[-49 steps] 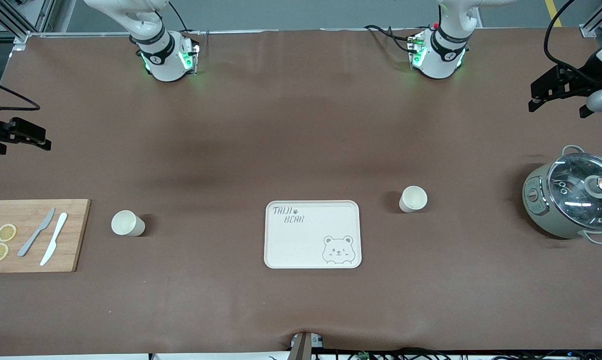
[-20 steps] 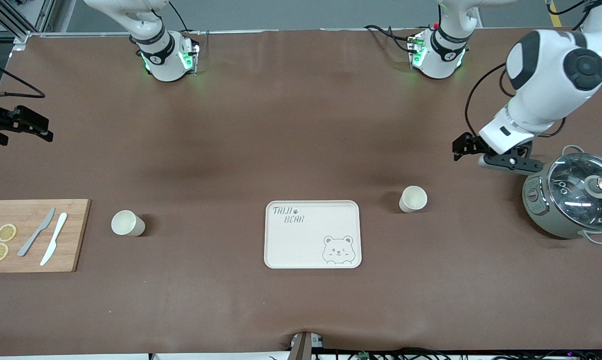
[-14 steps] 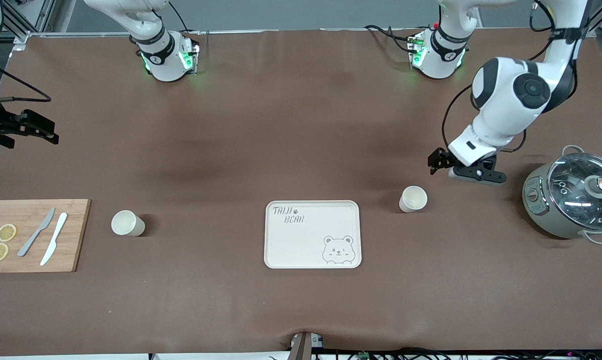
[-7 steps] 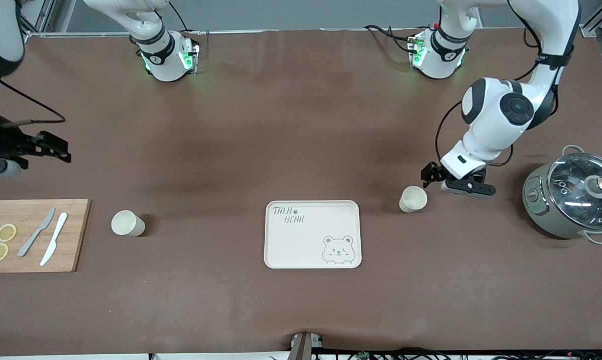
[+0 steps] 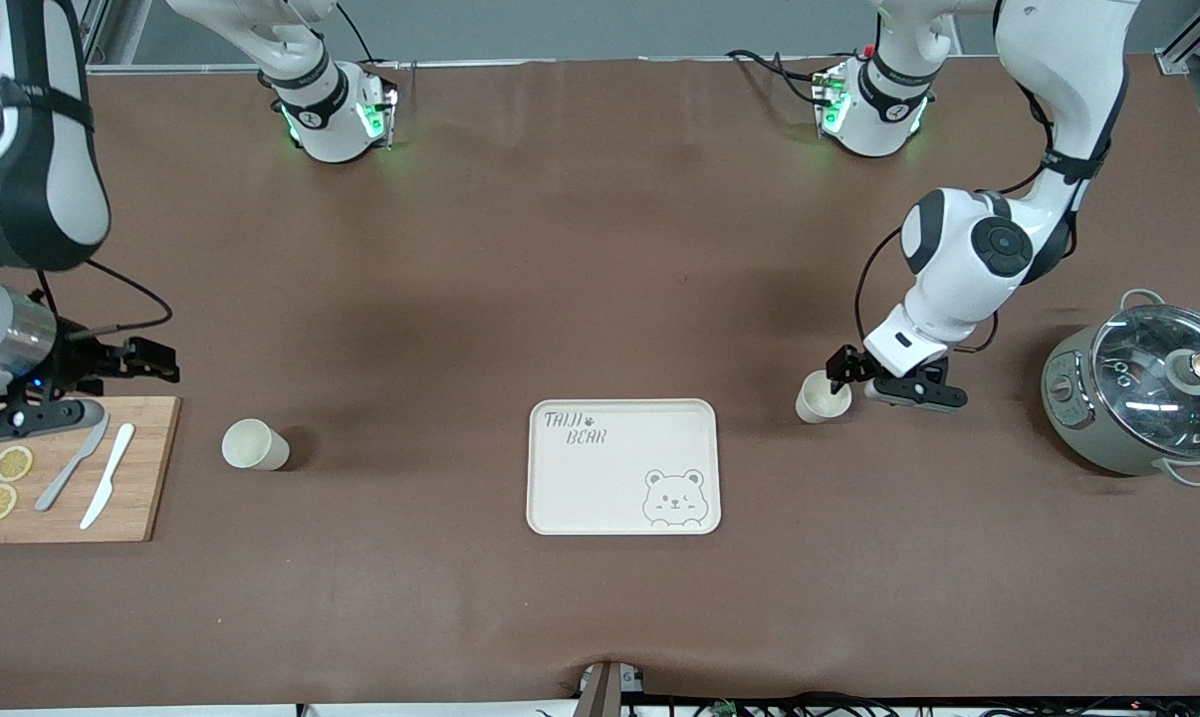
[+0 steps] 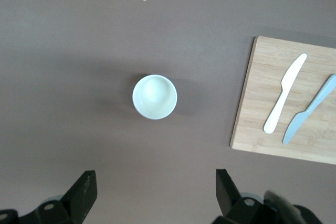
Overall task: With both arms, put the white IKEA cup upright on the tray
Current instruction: 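Grasp the cup with the left gripper while the right gripper reaches the other cup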
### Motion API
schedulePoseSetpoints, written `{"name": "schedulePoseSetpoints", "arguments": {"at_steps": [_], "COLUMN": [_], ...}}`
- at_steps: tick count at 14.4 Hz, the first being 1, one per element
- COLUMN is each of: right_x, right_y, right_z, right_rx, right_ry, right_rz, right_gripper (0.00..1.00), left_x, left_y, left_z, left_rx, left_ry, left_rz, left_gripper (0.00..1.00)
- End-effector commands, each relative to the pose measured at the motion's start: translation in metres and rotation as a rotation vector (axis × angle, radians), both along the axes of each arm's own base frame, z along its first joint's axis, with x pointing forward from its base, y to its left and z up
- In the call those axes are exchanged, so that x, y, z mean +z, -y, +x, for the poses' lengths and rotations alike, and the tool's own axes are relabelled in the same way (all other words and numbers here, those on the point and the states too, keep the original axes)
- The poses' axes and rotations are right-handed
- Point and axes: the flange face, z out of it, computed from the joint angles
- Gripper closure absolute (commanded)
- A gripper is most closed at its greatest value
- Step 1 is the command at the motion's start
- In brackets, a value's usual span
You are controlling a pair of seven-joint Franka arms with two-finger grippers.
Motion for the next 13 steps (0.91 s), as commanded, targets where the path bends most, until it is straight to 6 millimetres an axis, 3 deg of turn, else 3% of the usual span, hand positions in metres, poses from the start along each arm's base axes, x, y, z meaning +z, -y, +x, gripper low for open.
{"name": "schedulePoseSetpoints", "arguments": {"at_steps": [1,5,9,13], "right_x": [-0.033,-0.081,-0.110,-0.127], "right_y": [0.019,0.044,0.042,0.035], "right_z": [0.012,0.023,0.029,0.034], "right_rx": [0.023,0.090,0.095,0.073], "right_ry": [-0.006,-0.011,-0.015,-0.001], "right_rz": [-0.002,0.014,0.017,0.060], "right_gripper": [0.00,0.00,0.00,0.00], "left_x": [-0.011,-0.020,-0.029,-0.037], "left_y": [0.001,0.005,0.006,0.009], "left_z": [0.002,0.002,0.002,0.007], "left_rx": [-0.003,-0.009,-0.007,-0.009], "left_ry": [0.002,-0.010,-0.017,-0.014], "left_rz": [-0.005,-0.006,-0.009,-0.014], "left_gripper": [0.00,0.00,0.00,0.00]}}
